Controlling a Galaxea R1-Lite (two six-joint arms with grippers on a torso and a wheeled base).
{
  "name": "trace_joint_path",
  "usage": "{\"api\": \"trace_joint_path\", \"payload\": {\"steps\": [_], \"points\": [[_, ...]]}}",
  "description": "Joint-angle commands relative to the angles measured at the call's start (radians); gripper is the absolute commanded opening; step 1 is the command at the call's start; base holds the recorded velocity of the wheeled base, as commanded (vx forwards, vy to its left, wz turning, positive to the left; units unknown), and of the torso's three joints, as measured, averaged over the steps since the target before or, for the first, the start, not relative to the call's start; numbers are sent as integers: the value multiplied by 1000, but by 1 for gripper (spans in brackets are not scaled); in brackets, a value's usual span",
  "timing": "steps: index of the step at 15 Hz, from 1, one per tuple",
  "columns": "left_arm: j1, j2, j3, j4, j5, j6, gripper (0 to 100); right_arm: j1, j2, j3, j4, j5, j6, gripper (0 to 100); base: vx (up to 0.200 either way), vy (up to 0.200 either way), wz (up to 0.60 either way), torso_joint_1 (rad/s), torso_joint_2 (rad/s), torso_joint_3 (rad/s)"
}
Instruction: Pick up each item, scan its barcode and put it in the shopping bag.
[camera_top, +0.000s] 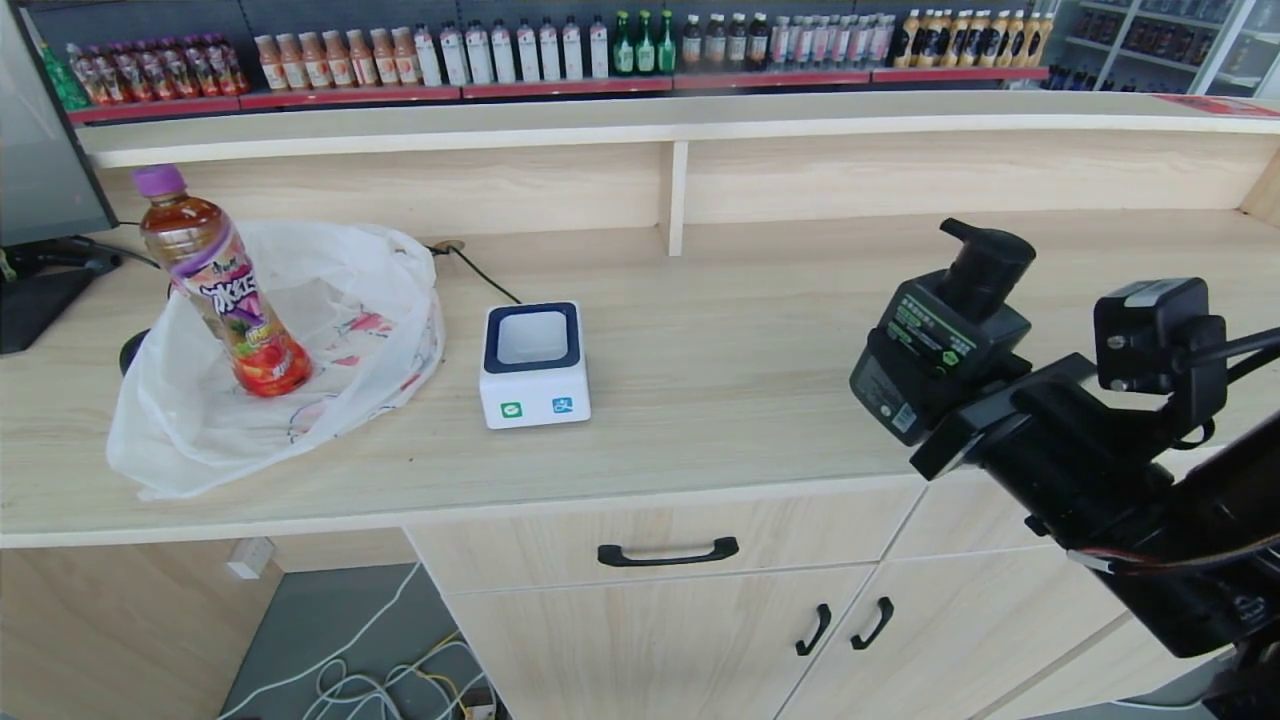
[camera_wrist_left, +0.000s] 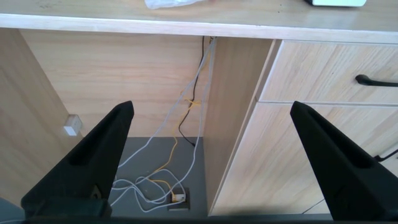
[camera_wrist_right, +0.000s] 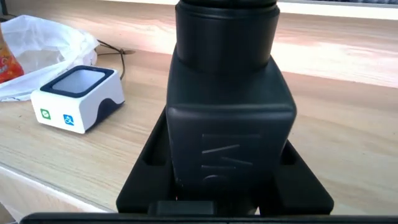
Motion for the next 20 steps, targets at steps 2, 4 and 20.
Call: {"api": "trace_joint_path", "payload": {"steps": [2,4,20], "points": [[0,0,0,0,0,-3,100,-4,-2,-15,-1,-1,0,0,0,200,0,5,-2,-5],[0,0,0,0,0,-2,100,-6,-10,-12,-1,-1,2,0,0,200,0,2,2,2],[0,0,0,0,0,0,100,-4,-24,-15,-1,1,5,0,0,188,0,2,3,2]]}}
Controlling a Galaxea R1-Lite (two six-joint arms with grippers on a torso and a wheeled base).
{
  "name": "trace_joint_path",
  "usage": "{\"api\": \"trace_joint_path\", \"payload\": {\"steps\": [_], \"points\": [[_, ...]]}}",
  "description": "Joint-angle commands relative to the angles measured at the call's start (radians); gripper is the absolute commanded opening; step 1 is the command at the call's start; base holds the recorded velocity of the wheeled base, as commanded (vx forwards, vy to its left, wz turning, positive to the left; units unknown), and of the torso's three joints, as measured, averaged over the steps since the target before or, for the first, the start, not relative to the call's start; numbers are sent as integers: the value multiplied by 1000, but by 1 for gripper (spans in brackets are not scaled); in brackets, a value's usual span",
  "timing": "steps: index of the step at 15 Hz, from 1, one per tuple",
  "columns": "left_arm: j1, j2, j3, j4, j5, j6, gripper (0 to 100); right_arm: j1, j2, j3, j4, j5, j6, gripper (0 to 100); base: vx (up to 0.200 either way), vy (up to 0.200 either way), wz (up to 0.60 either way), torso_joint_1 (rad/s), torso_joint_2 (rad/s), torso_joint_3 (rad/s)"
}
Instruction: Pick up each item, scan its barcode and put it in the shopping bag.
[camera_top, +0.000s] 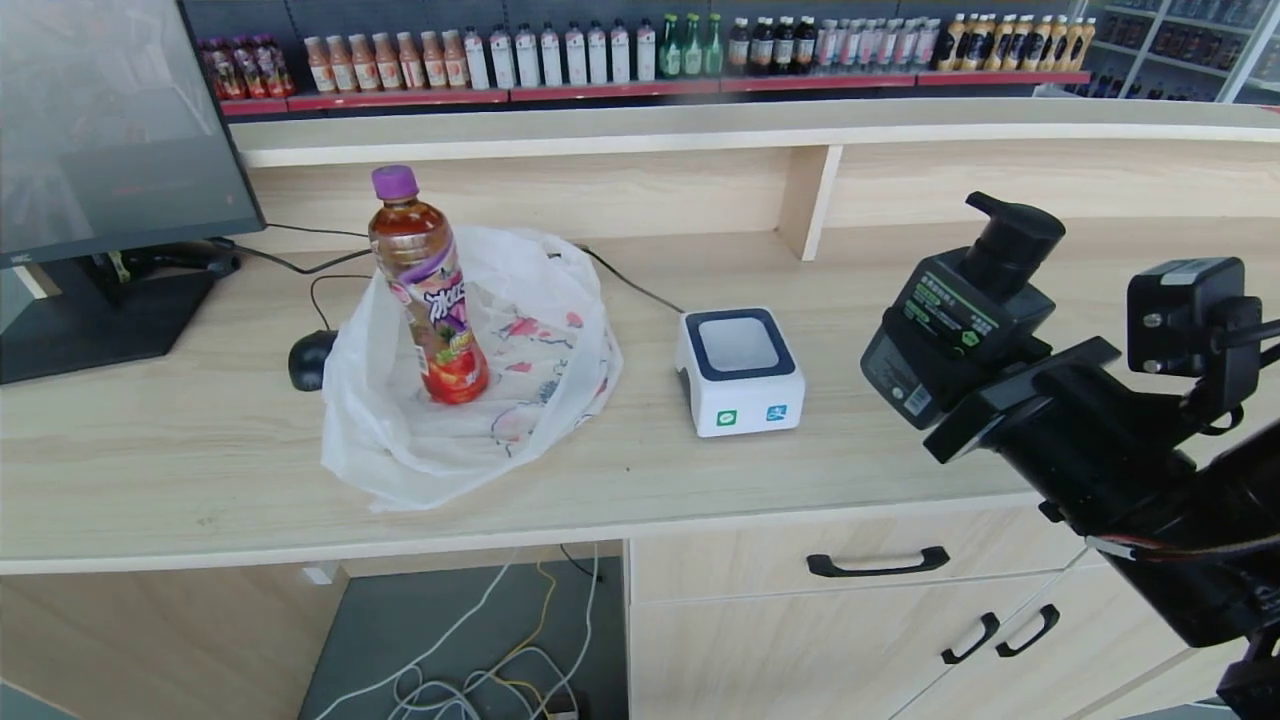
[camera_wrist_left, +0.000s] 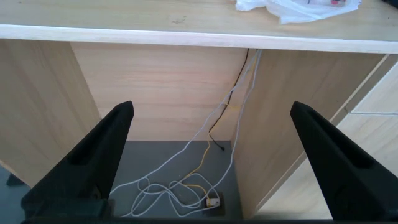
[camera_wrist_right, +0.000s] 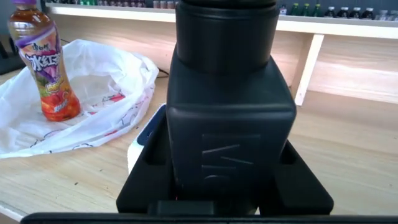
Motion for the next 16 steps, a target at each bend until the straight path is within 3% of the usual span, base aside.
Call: {"api": "trace_joint_path", "payload": {"steps": [1,10,14,16], "points": [[1,0,0,0,0,0,100,1,1,1,-1,1,-2,0,0,0,0,0,0,0],[1,0,0,0,0,0,100,4,12,-6,-1,2,-33,0,0,0,0,0,0,0],[1,0,0,0,0,0,100,47,30,-1,-1,12,-33,0,0,0,0,0,0,0],[1,0,0,0,0,0,100,58,39,-4,-1,25,-123,0,0,0,0,0,0,0]]}}
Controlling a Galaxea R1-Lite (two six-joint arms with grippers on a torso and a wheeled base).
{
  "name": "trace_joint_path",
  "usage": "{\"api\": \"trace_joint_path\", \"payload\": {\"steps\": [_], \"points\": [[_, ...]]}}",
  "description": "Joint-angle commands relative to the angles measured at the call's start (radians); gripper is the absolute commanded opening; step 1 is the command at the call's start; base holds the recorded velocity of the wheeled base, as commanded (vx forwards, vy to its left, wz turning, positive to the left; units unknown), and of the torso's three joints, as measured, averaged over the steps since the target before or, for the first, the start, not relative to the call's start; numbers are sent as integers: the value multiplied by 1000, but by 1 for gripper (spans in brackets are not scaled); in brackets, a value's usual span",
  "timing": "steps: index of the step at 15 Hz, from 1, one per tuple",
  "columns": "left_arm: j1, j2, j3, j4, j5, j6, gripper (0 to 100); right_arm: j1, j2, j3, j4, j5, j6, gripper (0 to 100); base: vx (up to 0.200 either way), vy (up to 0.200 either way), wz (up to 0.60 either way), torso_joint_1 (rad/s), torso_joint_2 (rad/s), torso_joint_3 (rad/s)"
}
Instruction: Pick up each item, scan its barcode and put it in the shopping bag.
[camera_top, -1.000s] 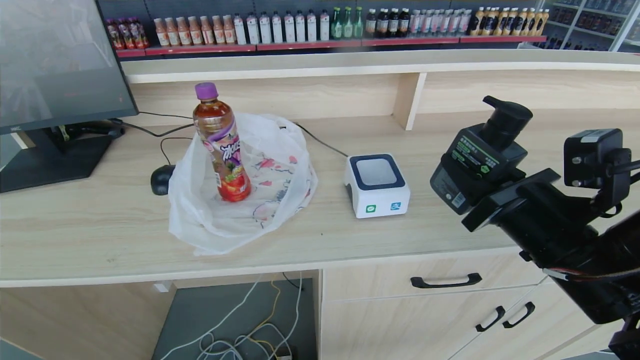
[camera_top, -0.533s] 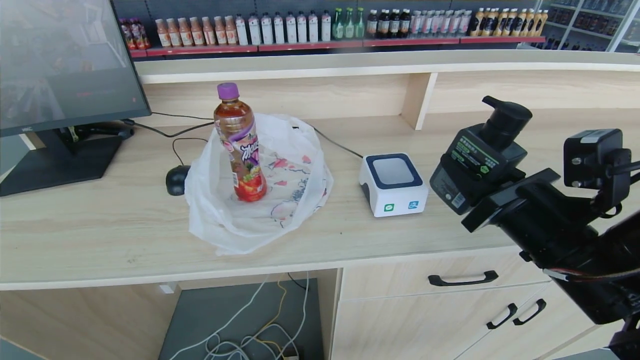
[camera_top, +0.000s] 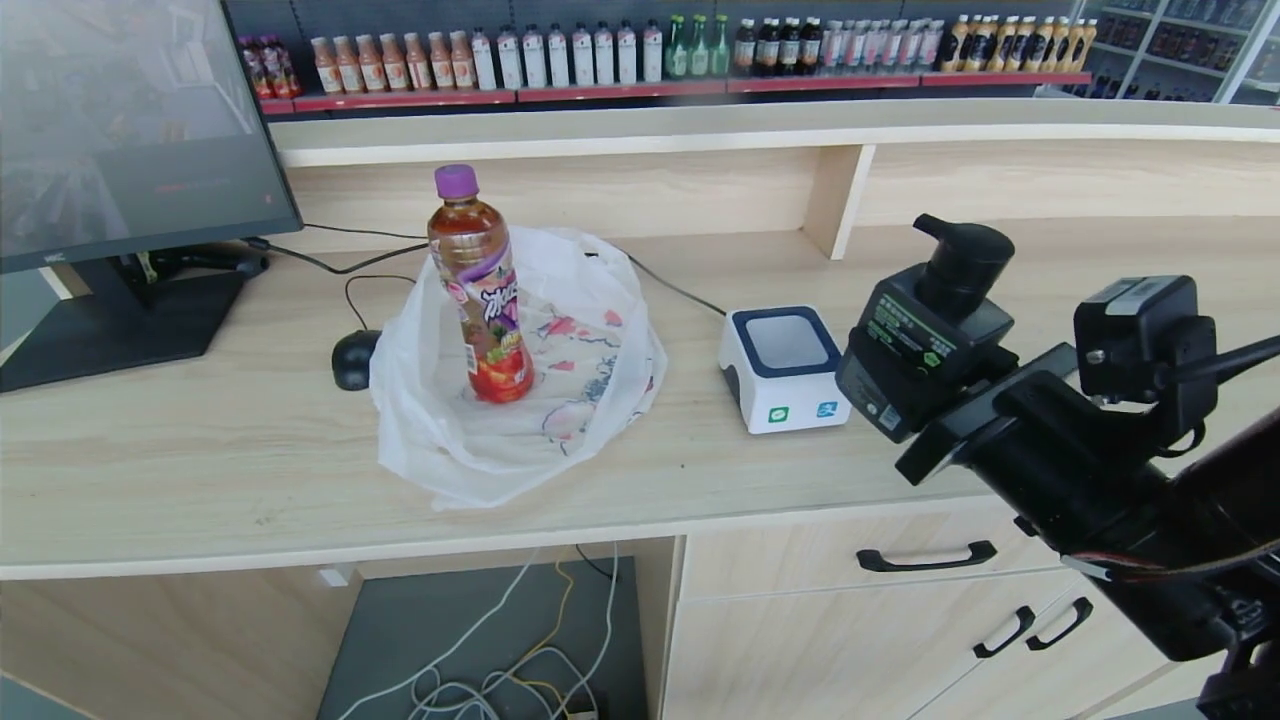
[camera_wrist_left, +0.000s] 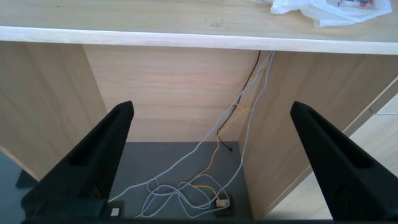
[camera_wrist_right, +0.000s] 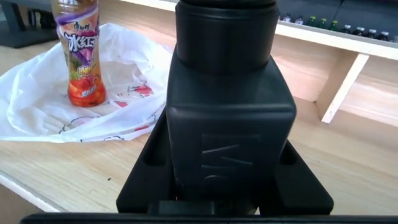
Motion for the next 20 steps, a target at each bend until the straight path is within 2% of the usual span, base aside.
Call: {"api": "trace_joint_path", "payload": {"steps": [1,5,8,12,15,17,20], "points": [[1,0,0,0,0,0,100,16,31,-9,-1,27,-70,0,0,0,0,0,0,0],[1,0,0,0,0,0,100,46,106,-133,-1,64,-367,0,0,0,0,0,0,0],[1,0,0,0,0,0,100,44,123,-162,-1,115,-557,0,0,0,0,0,0,0],[1,0,0,0,0,0,100,39,131,-179,-1,187,-699,0,0,0,0,0,0,0],[1,0,0,0,0,0,100,-10,147,-199,-1,261,-771,0,0,0,0,0,0,0],[1,0,0,0,0,0,100,-102,178,-271,-1,416,-851,0,0,0,0,0,0,0],[1,0,0,0,0,0,100,-126,226,-317,-1,546,-940,0,0,0,0,0,0,0]]}}
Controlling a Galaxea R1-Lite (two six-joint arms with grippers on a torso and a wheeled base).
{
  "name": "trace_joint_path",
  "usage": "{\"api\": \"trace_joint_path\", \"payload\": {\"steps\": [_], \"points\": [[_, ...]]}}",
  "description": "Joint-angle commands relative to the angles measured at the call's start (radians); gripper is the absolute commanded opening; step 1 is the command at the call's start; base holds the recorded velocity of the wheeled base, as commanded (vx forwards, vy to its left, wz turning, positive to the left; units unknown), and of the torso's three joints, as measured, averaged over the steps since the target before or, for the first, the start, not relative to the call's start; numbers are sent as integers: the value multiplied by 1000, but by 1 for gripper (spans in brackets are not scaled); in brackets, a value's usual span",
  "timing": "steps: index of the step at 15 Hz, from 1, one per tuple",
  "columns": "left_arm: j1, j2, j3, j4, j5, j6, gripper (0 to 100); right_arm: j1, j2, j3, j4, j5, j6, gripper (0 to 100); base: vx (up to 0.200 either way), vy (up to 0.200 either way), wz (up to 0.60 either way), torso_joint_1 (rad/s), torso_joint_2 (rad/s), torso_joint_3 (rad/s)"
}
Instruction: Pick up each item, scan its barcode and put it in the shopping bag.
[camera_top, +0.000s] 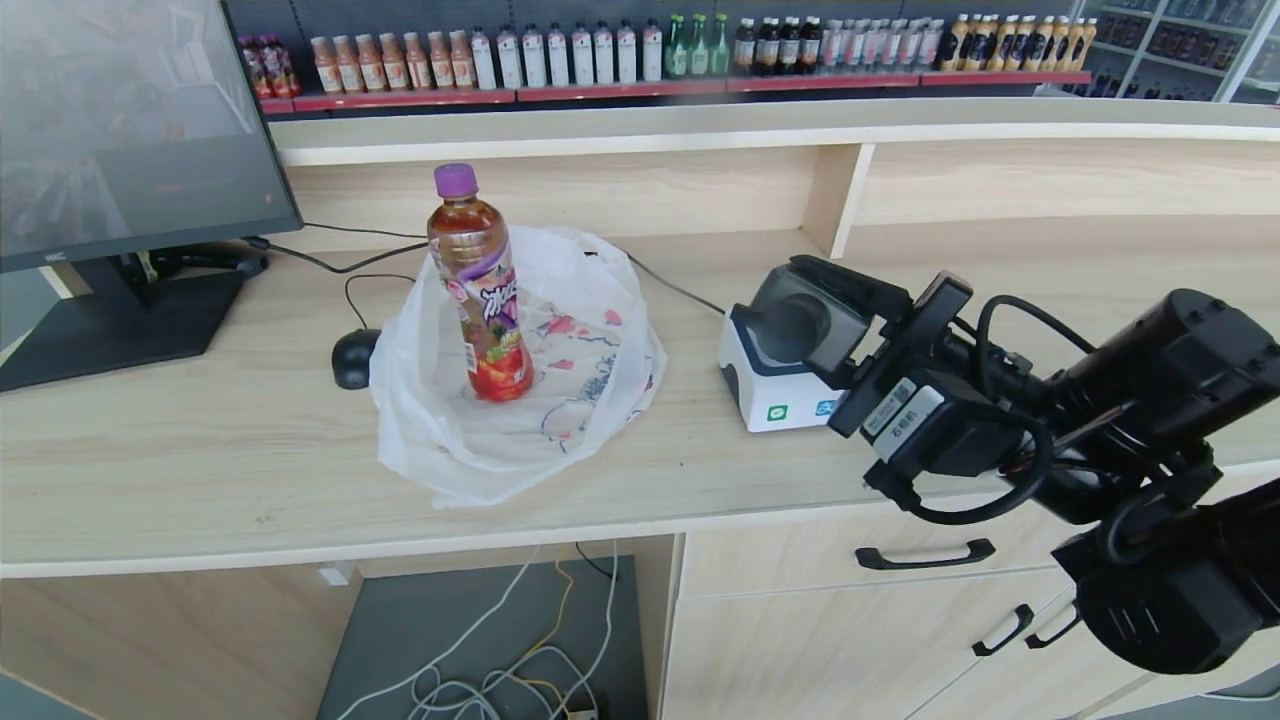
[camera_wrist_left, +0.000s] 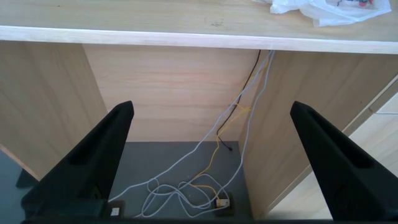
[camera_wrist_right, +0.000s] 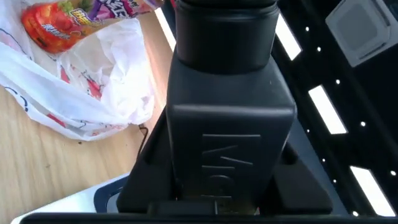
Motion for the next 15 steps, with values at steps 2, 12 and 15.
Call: {"api": "trace_joint_path", "payload": {"steps": [2,12,15], "points": [[-1,0,0,0,0,0,100,-21,74,-93,-1,82,-20,0,0,0,0,0,0,0],[-1,0,0,0,0,0,100,-76,198,-135,-1,224,-138,0,0,0,0,0,0,0],[-1,0,0,0,0,0,100,-76,224,-155,-1,224,-138,0,0,0,0,0,0,0]]}}
